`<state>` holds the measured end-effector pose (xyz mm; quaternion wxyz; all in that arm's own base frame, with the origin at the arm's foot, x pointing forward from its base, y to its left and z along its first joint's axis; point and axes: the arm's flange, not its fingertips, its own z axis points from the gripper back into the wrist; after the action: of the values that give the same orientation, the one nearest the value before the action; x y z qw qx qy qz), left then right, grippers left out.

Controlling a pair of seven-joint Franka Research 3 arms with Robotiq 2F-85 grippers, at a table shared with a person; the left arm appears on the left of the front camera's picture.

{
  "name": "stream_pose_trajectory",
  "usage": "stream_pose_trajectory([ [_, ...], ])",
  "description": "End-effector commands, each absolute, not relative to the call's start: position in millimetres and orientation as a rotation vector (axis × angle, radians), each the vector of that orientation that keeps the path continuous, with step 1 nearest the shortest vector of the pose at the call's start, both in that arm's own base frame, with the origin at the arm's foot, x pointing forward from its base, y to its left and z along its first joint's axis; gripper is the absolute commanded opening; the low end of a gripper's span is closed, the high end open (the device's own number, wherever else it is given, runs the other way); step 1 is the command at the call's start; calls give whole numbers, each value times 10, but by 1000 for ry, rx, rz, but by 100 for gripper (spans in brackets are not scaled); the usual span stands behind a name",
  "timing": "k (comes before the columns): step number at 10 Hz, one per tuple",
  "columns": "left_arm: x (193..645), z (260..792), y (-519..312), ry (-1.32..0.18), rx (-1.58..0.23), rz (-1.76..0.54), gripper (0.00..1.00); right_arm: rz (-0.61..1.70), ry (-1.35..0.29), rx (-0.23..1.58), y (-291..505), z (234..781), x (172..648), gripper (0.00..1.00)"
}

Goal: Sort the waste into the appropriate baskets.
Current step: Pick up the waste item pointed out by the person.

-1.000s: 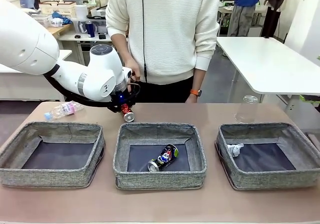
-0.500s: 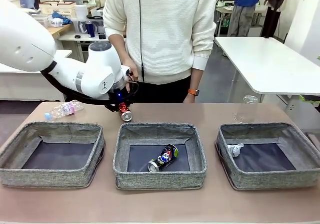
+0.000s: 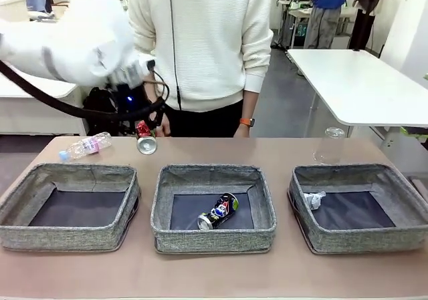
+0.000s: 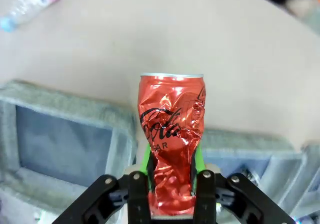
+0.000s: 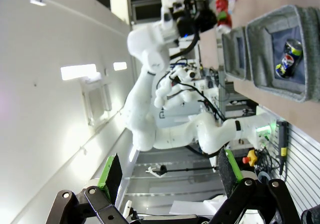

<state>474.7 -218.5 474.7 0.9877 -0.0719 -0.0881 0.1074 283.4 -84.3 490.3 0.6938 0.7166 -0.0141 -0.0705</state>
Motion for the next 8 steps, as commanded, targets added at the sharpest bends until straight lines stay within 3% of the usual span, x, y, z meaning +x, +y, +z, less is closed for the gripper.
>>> stream_pose_trajectory([
  [1, 4276, 5069, -1922, -119, -270, 14, 0, -140, -47, 1617, -839, 4921, 2841, 100],
  [3, 3821, 5207, -1857, -167, -370, -16, 0, -140, -47, 1617, -839, 4921, 2841, 100],
  [4, 4208, 5170, -2102, -152, -261, 28, 0, -140, -47, 1617, -839, 4921, 2841, 100],
  [7, 4208, 5170, -2102, -152, -261, 28, 0, -140, -47, 1617, -839, 4921, 2841, 100],
  [8, 4082, 5169, -2031, -149, -286, 6, 34, -140, -47, 1617, -839, 4921, 2841, 100],
])
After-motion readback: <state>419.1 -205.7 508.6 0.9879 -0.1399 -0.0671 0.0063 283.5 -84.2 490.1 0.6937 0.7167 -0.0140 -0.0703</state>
